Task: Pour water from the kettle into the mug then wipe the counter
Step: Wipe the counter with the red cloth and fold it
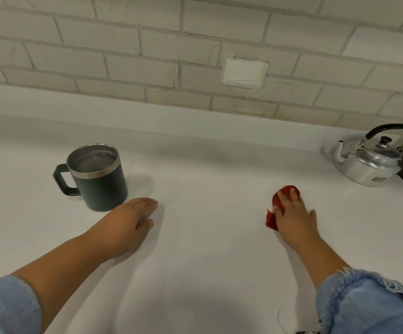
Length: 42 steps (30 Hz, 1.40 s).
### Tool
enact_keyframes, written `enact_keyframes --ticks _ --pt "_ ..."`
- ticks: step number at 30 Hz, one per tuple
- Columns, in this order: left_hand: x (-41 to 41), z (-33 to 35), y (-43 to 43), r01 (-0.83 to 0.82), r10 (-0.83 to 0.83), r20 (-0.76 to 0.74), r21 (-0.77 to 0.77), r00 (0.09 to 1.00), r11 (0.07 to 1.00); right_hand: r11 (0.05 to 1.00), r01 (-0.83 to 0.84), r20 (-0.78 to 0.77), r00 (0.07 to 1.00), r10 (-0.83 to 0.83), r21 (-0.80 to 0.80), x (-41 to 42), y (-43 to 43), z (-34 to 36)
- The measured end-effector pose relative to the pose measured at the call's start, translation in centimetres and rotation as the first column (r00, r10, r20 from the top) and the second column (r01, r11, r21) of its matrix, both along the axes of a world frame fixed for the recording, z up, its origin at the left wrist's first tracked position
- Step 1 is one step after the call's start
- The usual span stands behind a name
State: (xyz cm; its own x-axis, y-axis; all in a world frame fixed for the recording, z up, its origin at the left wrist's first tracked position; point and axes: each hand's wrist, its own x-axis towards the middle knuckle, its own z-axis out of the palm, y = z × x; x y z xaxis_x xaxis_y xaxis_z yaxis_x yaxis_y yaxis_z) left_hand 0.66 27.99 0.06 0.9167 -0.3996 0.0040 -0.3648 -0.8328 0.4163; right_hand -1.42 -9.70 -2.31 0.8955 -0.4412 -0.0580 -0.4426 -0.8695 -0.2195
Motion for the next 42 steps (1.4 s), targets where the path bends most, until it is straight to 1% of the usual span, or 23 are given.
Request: enact_keyframes --ticks 2,3,5,6,8,9,10,12,14,16,17,19,21,24,26,30,32,34,36,39,42 --pt "-1.2 0.0 0.6 0.026 -0.021 0.081 -0.061 0.996 0.998 1.0 0.004 -0.006 1.0 -0.004 -0.011 0.5 1.7 0.2" --pt "-1.7 0.1 1.1 0.034 -0.022 0.127 -0.092 0.992 0.995 1.0 -0.027 0.005 1.0 0.027 -0.009 0.8 3.3 0.3" --pt "-2.6 0.4 2.2 0.025 0.01 0.221 -0.156 0.975 0.987 0.989 -0.149 0.041 0.988 0.149 0.006 1.1 7.4 0.4" --pt "-2.9 0.8 3.0 0.007 0.051 0.282 -0.201 0.958 0.979 0.973 -0.229 0.054 0.972 0.228 0.015 1.2 9.7 0.5" --pt "-2.9 1.7 4.9 -0.035 0.183 0.422 -0.335 0.888 0.942 0.921 -0.389 0.065 0.92 0.386 0.029 0.9 14.6 0.6" --pt "-2.7 2.1 5.9 -0.064 0.271 0.466 -0.413 0.842 0.908 0.886 -0.462 0.067 0.886 0.46 0.036 0.6 16.8 0.6" --pt "-2.3 2.7 6.9 -0.104 0.365 0.474 -0.49 0.802 0.865 0.847 -0.53 0.07 0.847 0.526 0.043 0.1 18.8 0.6" --pt "-1.0 3.5 8.9 -0.228 0.549 0.396 -0.618 0.736 0.752 0.776 -0.629 0.07 0.777 0.626 0.05 -0.9 21.6 0.4" --pt "0.6 3.6 10.5 -0.412 0.686 0.202 -0.671 0.699 0.617 0.744 -0.667 0.057 0.745 0.664 0.048 -1.5 22.7 0.2" --pt "1.9 3.3 11.6 -0.533 0.701 -0.036 -0.678 0.712 0.506 0.744 -0.666 0.048 0.746 0.664 0.055 -1.7 22.7 0.1" --pt "2.3 3.0 11.9 -0.561 0.673 -0.128 -0.675 0.729 0.479 0.751 -0.657 0.047 0.753 0.656 0.064 -1.7 22.6 0.1" --pt "2.4 2.4 12.4 -0.579 0.585 -0.256 -0.664 0.77 0.473 0.776 -0.625 0.052 0.781 0.623 0.086 -1.4 22.5 0.2" --pt "2.4 1.9 12.8 -0.576 0.512 -0.322 -0.66 0.796 0.482 0.81 -0.581 0.048 0.814 0.579 0.086 -0.8 22.8 0.3" --pt "3.0 2.1 13.7 -0.563 0.476 -0.338 -0.669 0.812 0.485 0.837 -0.544 0.023 0.839 0.543 0.061 0.4 23.9 0.7" --pt "3.5 2.5 14.2 -0.55 0.44 -0.351 -0.67 0.826 0.498 0.833 -0.551 0.012 0.834 0.551 0.044 0.8 25.3 0.9" --pt "4.5 2.8 14.7 -0.549 0.414 -0.37 -0.659 0.832 0.514 0.781 -0.622 0.034 0.783 0.621 0.056 0.2 30.2 0.9" --pt "5.0 2.8 14.9 -0.558 0.42 -0.375 -0.649 0.826 0.517 0.775 -0.63 0.018 0.776 0.63 0.041 -0.6 32.0 0.8" --pt "5.3 2.8 15.1 -0.552 0.406 -0.38 -0.651 0.831 0.521 0.757 -0.653 -0.001 0.757 0.653 0.015 -1.5 32.1 1.0" --pt "5.5 2.7 15.4 -0.537 0.381 -0.381 -0.658 0.842 0.528 0.73 -0.683 0.001 0.73 0.683 0.026 -2.4 31.2 1.4" --pt "5.7 2.5 15.7 -0.527 0.365 -0.382 -0.649 0.849 0.548 0.76 -0.649 0.006 0.76 0.649 0.042 -3.4 30.8 1.7" --pt "5.8 2.5 15.8 -0.514 0.343 -0.383 -0.655 0.858 0.554 0.776 -0.63 0.003 0.777 0.63 0.033 -3.6 32.7 1.6"
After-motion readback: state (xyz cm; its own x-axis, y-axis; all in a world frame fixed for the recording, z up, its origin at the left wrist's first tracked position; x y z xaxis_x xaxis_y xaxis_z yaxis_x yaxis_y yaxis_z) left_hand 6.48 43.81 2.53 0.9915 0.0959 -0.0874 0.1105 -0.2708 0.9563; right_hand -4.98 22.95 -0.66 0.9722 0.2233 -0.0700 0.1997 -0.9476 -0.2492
